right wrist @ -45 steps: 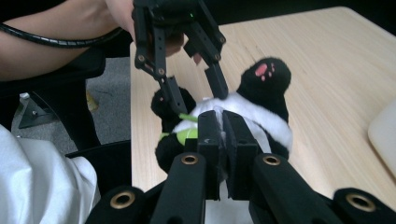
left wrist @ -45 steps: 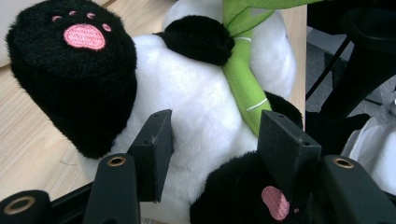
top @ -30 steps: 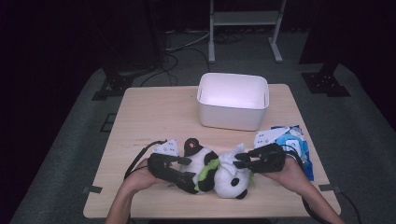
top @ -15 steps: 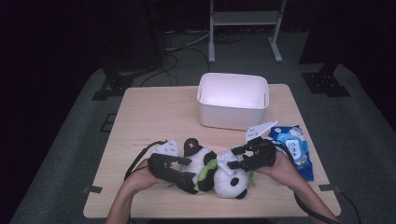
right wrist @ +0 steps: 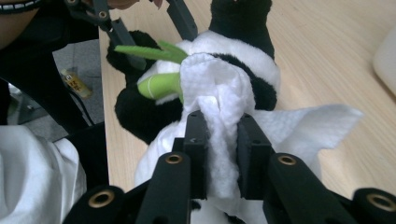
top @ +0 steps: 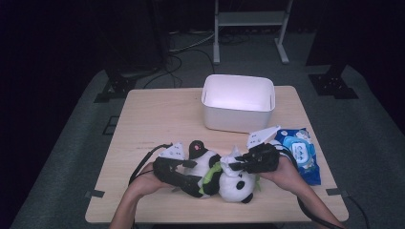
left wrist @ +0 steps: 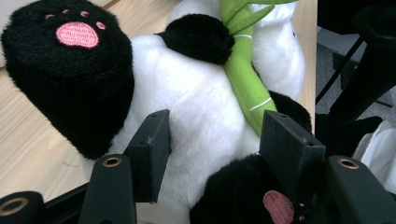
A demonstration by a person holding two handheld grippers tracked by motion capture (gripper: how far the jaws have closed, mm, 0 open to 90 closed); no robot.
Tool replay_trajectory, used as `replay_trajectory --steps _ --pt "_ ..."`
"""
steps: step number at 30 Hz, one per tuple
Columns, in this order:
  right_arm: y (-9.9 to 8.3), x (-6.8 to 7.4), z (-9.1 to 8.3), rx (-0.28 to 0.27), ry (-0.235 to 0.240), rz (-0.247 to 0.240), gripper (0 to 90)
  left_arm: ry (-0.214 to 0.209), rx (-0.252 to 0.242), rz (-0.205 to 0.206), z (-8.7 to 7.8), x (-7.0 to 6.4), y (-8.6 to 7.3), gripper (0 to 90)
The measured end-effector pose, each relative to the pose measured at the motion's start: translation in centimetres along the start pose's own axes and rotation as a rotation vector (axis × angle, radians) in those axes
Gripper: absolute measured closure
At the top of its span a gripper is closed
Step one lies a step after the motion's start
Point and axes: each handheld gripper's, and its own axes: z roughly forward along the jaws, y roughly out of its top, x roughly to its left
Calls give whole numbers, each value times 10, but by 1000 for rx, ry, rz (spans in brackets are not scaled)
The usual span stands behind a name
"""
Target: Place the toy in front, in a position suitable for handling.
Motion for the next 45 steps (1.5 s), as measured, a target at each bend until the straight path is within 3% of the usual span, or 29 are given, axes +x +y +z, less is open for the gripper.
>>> replay_trajectory --steps 4,13,18,26,32,39,45 --pt "-11 5 -11 -17 -22 -8 773 4 -1 -4 1 0 0 417" --pt "-44 13 -26 -17 -63 30 772 7 0 -5 0 1 1 411" --pt "-55 19 -27 -31 -69 39 772 13 1 -5 0 1 1 405" --pt "-54 34 -16 -7 -59 -7 763 17 -2 -9 0 2 1 403" --pt "-48 28 -9 -2 -90 -37 768 18 -24 -23 -7 3 2 364" --pt "-49 5 -12 -10 -109 3 781 15 -70 -28 -20 3 4 353" --pt "-49 1 -14 -20 -143 13 780 21 -45 -22 -25 3 2 343"
